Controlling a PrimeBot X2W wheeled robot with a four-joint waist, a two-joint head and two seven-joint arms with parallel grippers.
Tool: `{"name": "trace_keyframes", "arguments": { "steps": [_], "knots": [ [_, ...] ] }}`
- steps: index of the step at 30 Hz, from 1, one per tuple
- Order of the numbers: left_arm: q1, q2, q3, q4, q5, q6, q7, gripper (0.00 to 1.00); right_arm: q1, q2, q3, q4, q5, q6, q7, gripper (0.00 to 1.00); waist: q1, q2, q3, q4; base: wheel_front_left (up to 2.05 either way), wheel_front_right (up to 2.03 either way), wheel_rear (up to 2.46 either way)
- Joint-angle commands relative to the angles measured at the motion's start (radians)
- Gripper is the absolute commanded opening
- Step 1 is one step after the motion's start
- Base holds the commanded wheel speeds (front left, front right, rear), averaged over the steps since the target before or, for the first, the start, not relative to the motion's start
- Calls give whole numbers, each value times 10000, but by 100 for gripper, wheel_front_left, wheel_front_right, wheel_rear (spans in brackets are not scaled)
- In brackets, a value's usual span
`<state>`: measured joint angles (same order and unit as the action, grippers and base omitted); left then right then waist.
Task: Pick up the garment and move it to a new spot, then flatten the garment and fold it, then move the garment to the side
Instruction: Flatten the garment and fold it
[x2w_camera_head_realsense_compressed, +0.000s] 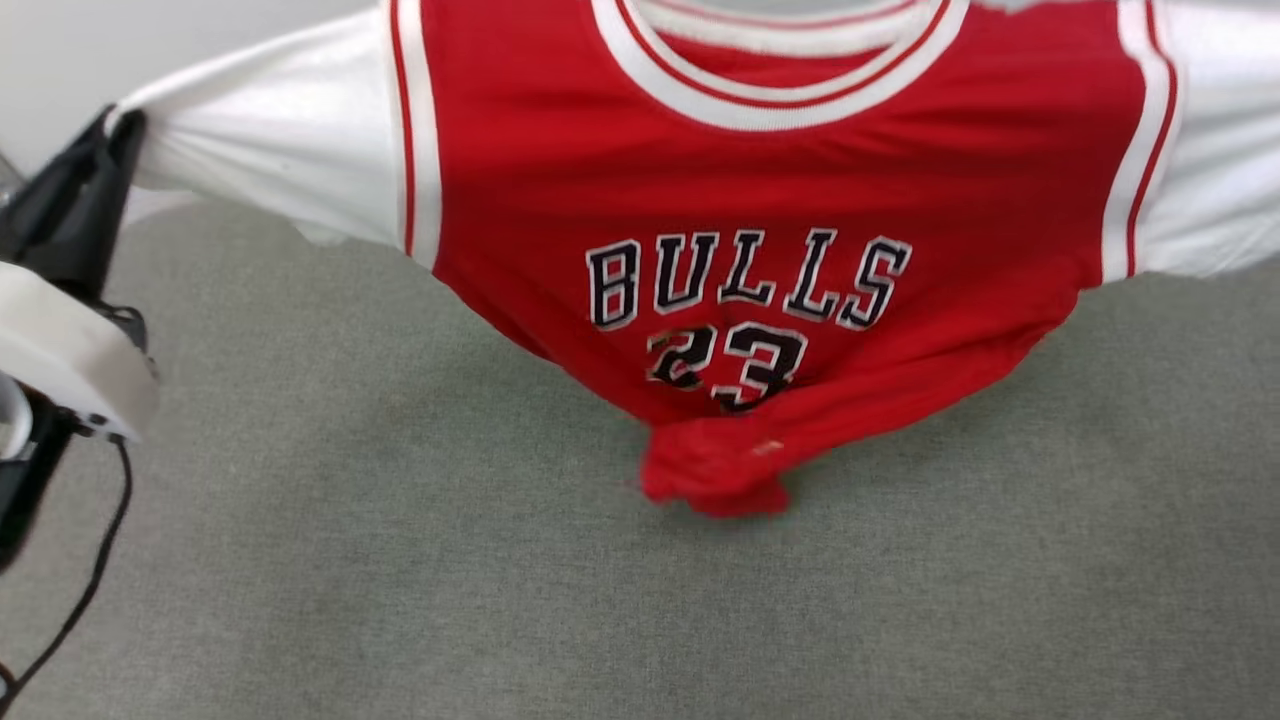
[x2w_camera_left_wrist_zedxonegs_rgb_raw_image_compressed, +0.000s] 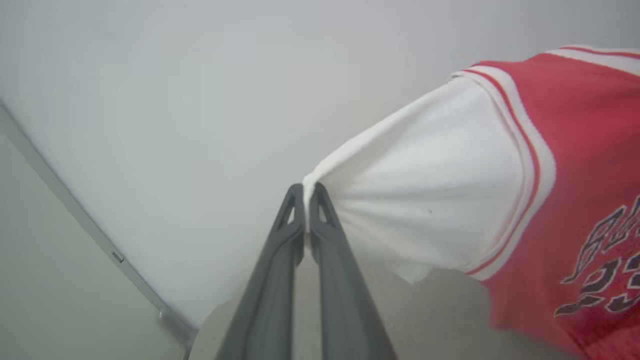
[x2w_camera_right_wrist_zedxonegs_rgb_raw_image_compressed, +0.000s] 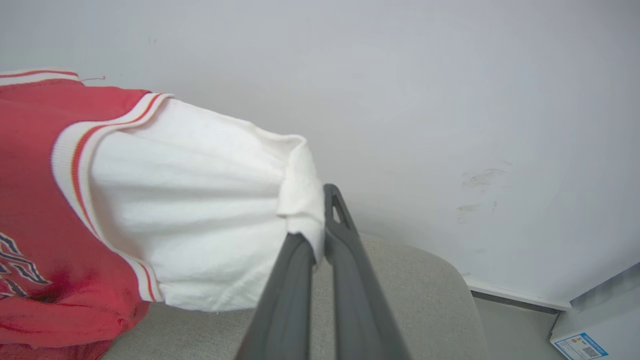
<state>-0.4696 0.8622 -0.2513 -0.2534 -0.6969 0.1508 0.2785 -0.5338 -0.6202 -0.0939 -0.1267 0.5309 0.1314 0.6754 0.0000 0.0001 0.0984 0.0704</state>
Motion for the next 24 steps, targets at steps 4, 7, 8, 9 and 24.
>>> {"name": "trace_keyframes", "arguments": {
  "steps": [4, 7, 8, 9, 24],
  "knots": [
    [18, 513, 632, -655, -48, 203, -7, 0, -629, -218, 52, -279, 141, -14, -455, 0, 0, -1, -382, -144, 0, 0, 0],
    [-146, 765, 1014, -1006, -33, 278, -115, 0, -910, -453, 251, -398, 150, -14, -714, 0, 0, -1, -414, -193, 0, 0, 0],
    [-206, 849, 1143, -1084, -13, 299, -156, 0, -1005, -503, 277, -427, 203, -14, -797, 0, 0, -1, -419, -212, 0, 0, 0],
    [-314, 917, 1273, -1163, -17, 309, -216, 0, -1125, -541, 283, -449, 231, -14, -875, 0, 0, -1, -415, -233, 0, 0, 0],
    [-2955, 965, 1533, -389, -279, -282, -451, 0, -3397, -790, 1149, 58, 316, -12, -1490, 0, 0, -1, 828, -685, 0, 0, 0]
  ]
}}
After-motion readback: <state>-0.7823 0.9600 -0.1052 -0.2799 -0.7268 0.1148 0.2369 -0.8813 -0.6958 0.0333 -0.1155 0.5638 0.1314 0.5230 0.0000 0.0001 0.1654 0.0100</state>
